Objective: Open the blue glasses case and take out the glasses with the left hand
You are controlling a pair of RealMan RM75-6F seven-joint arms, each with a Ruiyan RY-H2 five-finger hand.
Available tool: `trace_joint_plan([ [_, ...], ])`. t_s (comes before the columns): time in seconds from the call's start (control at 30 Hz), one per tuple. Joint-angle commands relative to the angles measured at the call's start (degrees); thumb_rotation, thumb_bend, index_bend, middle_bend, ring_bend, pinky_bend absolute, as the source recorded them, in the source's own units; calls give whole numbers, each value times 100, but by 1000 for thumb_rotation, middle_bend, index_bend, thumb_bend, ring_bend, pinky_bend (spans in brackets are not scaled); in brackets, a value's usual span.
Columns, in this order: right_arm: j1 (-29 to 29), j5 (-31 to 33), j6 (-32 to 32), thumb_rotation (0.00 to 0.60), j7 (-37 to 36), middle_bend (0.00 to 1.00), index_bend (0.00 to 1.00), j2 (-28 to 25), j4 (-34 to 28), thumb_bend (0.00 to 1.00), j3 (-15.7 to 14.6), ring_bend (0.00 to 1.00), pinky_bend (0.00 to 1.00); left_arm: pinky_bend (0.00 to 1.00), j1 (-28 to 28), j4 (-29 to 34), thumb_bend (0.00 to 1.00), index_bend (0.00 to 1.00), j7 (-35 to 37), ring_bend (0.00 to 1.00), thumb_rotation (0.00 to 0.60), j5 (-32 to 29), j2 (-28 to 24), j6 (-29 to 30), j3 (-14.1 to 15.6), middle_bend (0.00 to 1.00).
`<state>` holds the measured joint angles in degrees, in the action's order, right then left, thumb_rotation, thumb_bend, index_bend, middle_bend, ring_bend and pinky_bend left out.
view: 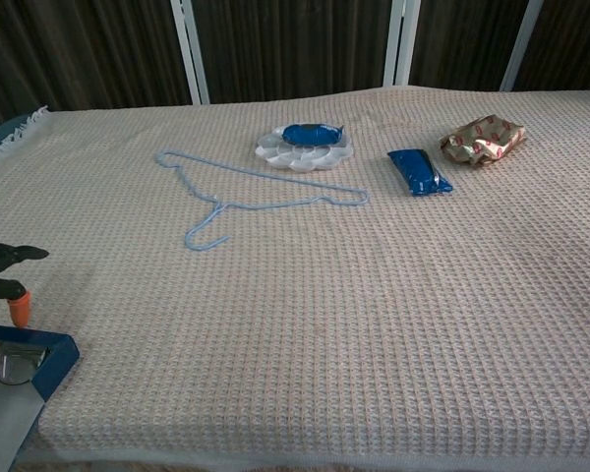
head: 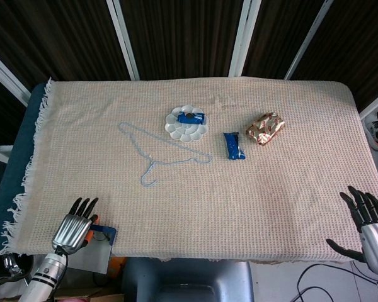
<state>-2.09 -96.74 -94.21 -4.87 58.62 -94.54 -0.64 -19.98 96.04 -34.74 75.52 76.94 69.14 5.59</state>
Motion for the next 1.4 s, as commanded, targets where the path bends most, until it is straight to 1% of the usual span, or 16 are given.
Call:
trace_joint_plan([
  [0.03, -1, 1, -2, 600, -2, 0, 0, 0, 0, 134, 1, 0, 0, 0, 4, -8, 418, 431, 2, 0, 600, -9, 3, -15, -20, 0],
  [0.57, -3, -7, -6, 600, -6, 0, 0, -1, 4, 134, -4, 0, 0, 0, 8, 11, 428, 501, -168, 0, 600, -112, 3, -81, -111, 0],
  [0.83, -6, -20, -9, 600, 13, 0, 0, 4, 6, 134, -12, 0, 0, 0, -2, 61, 442, 514, -61, 0, 600, 29, 97, 109, -306, 0],
  [1.0, -14, -27, -33, 600, -37, 0, 0, -9, 17, 134, -12, 0, 0, 0, -60, 112, 444, 519, -52, 0, 600, 1, 227, 11, -362, 0],
  [1.13, -17, -50, -46, 600, -68, 0, 0, -21, 26, 134, -23, 0, 0, 0, -174, 118, 444, 520, -166, 0, 600, -52, 468, -79, -483, 0],
  [1.4, -49, -31, -139, 600, -284, 0, 0, -83, 67, 134, -6, 0, 0, 0, -526, 46, 444, 519, -598, 0, 600, -445, 1078, -157, -988, 0],
])
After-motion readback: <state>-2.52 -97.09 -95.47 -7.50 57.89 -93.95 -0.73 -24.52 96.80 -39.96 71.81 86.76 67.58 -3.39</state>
